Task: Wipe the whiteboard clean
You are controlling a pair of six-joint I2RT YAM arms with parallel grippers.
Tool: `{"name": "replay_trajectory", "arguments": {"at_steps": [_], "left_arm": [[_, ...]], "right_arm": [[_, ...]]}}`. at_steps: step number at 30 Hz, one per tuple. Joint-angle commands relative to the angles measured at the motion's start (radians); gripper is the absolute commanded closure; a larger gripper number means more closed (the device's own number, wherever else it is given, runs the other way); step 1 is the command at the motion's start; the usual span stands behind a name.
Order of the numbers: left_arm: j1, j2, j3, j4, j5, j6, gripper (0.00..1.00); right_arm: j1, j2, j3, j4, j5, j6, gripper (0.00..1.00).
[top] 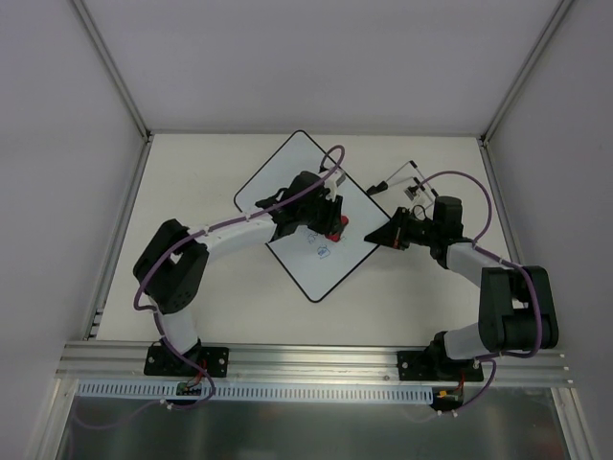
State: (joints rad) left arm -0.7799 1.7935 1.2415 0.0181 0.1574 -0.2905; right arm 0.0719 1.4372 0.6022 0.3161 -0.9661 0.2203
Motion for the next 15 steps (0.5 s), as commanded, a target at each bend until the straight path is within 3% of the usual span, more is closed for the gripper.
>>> {"name": "replay_trajectory", "arguments": {"at_steps": [1,8,15], "left_arm": [[0.086,0.046,-0.021,-0.038,-0.125,0.008,1.00],[0.182,0.118,0.061,-0.038,-0.182,0.043,1.00],[0.150,0.136,0.064,-0.038,-0.190,0.062,1.00]], "right_arm": [[0.039,-0.043,0.013,0.063,0.096,-0.285,1.00],[0.039,-0.044,0.008,0.063,0.093,-0.288,1.00],[0.039,-0.044,0.015,0.063,0.093,-0.288,1.00]]}}
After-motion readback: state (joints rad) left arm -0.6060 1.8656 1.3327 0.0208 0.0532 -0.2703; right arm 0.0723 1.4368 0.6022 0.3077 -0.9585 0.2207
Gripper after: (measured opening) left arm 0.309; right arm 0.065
